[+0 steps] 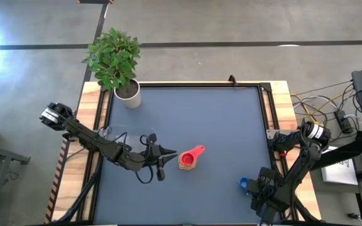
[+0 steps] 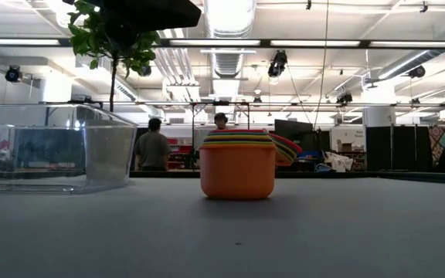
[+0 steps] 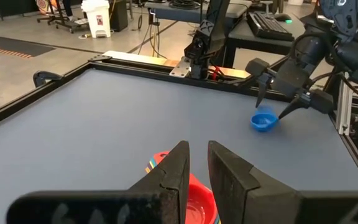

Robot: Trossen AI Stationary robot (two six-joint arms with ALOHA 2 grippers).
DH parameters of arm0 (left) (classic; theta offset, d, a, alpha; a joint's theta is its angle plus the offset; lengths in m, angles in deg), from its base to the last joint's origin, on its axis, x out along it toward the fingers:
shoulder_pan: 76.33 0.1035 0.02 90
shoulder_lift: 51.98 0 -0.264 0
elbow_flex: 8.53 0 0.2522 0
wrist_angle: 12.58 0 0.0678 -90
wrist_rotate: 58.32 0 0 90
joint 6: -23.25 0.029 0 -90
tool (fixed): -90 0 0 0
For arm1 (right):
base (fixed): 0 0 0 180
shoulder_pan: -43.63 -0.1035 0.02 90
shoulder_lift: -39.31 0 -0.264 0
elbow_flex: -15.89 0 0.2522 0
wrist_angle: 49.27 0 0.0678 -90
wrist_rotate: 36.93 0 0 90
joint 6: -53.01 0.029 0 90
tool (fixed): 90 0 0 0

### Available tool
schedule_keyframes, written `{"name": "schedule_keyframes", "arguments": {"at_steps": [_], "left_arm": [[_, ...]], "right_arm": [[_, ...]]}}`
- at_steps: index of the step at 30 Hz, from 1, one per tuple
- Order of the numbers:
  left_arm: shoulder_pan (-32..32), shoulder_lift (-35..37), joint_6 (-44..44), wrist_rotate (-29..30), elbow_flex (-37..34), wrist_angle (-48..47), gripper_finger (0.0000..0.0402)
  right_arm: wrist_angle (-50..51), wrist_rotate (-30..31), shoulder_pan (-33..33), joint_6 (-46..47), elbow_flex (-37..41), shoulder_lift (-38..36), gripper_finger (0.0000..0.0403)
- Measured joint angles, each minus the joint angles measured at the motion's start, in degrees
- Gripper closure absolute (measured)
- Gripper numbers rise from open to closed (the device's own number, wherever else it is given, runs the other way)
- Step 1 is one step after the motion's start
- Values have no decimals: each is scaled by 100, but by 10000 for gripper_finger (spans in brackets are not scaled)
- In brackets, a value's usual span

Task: Nest measuring cups in basket
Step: Stack the blue measuring cup on top of the orange measuring cup

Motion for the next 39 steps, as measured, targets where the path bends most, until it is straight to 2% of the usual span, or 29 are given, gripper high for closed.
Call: {"name": "schedule_keyframes", "arguments": {"at_steps": [7, 10, 17, 23, 31, 34, 39], "left_arm": [[1, -4, -7, 0, 0, -9, 361], [2, -4, -7, 0, 0, -9, 361], [0, -4, -11, 0, 0, -9, 361], [0, -4, -11, 0, 0, -9, 361], [0, -4, 18, 0, 0, -11, 361], [0, -4, 31, 0, 0, -15, 361], [0, -4, 33, 0, 0, -136, 361]], "right_arm": [[-11, 7, 0, -132, 36, -87, 146], [-24, 9, 0, -274, 54, -43, 160], [-90, 65, 2, -668, 153, -29, 234], [-77, 566, 57, -1193, 156, -122, 305], [-41, 1313, 739, -2441, 156, -579, 363], [-39, 1392, 1130, -3100, 156, -768, 388], [-42, 1408, 1701, -3927, 156, -985, 394]]}}
